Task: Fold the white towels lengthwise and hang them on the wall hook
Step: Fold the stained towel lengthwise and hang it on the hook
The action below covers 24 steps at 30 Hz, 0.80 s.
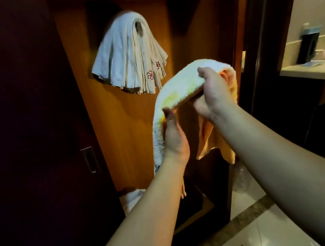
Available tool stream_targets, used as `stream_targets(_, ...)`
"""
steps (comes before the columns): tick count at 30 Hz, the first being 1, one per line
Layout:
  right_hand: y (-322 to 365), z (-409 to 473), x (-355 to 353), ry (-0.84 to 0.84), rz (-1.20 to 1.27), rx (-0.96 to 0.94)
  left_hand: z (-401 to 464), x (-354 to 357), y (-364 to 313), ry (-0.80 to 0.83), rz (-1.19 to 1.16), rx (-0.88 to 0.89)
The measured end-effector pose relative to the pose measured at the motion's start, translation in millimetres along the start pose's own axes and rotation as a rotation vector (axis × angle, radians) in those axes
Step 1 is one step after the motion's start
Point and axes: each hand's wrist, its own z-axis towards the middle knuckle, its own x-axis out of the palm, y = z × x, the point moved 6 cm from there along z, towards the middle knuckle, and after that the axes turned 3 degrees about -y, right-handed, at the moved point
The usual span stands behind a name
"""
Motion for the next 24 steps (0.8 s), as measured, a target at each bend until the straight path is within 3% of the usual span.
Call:
stream_targets(3, 0, 16, -8, -0.025, -0.194, -0.089, 11, -8, -25, -0.138, -0.046, 0.131)
stream_targets(9, -2, 51, -17, -0.028, -0.504, -0.212, 62, -38, -50, -0.357, 0.038, 0.169)
stream_targets(13, -2, 81, -28, -0.042, -0.584, -0.169, 91, -43, -70, -0.344, 0.126, 0.175)
stream_targets(18, 1, 137, -37, -0.056, -0.436, -0.155, 134, -41, -80, -0.302, 0.283, 0.2)
stream_targets(24, 20, 214, -27, 0.012, -0.459, -0.203, 197, -27, -87, -0.287, 0.441, 0.247)
